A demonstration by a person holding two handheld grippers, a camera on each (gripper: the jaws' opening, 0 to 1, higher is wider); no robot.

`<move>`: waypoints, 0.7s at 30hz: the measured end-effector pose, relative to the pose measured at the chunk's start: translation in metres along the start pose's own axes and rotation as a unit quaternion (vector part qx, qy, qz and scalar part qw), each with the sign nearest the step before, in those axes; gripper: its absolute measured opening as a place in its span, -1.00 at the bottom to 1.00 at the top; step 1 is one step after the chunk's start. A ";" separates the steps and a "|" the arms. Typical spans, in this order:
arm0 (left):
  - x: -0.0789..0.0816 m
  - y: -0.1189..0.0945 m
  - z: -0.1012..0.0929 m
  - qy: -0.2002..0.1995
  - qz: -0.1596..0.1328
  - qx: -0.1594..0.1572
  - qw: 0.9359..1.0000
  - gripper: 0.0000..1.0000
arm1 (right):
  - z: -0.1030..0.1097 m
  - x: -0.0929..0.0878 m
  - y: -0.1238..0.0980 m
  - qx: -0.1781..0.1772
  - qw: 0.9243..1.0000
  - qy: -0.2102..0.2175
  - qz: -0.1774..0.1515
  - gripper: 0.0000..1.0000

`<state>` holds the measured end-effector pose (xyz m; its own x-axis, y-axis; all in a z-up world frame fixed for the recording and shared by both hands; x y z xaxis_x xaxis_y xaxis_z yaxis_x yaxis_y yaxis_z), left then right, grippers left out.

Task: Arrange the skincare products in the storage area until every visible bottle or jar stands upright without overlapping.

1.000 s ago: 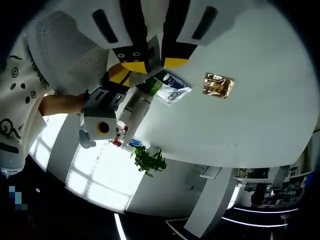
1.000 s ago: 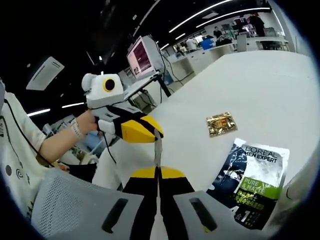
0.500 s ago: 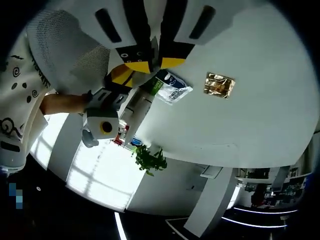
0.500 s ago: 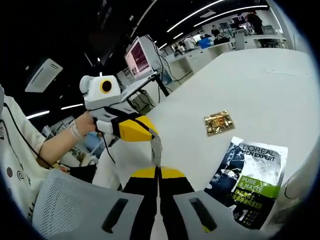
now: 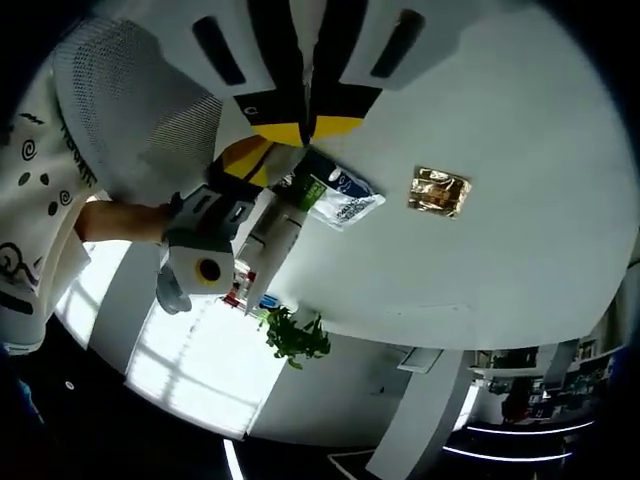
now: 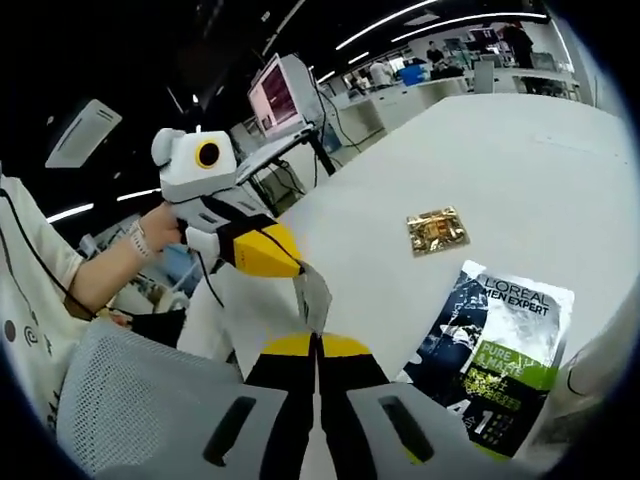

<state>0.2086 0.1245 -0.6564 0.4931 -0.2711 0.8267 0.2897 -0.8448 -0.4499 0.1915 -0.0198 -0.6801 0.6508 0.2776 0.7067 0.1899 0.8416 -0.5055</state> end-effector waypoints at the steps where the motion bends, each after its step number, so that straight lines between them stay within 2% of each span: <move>1: -0.001 -0.001 0.001 -0.003 0.002 -0.003 1.000 -1.00 | 0.000 -0.001 0.000 0.001 1.000 -0.002 0.004 -0.98; 6: -0.006 -0.002 -0.002 -0.015 0.010 -0.014 1.000 -1.00 | -0.004 -0.005 0.002 -0.018 0.999 -0.029 0.018 -0.89; 11: -0.013 -0.001 0.001 -0.036 0.021 -0.017 0.999 -1.00 | -0.011 -0.005 0.000 -0.052 0.996 -0.061 0.031 -0.85; 14: -0.016 0.000 0.001 -0.038 0.025 -0.021 0.999 -1.00 | -0.014 -0.005 -0.002 -0.058 0.996 -0.061 0.031 -0.78; 21: -0.019 0.004 0.007 -0.041 0.034 -0.012 0.999 -1.00 | -0.014 -0.007 -0.006 -0.066 0.995 -0.071 0.037 -0.83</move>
<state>0.2067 0.1297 -0.6760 0.5762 -0.2910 0.7637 0.2346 -0.8362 -0.4957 0.1955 -0.0333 -0.6890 0.5571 0.4067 0.7241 0.2465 0.7516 -0.6118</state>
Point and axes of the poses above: the point that each gripper's makers call its tool centre point, and the gripper's own axes: y roughly forward along the fingers, z roughly to its left, x roughly out of its top, the point moved 7 cm from there along -y, roughly backward along the fingers, and after that the axes turned 5 degrees about y, right-handed, at the moved point
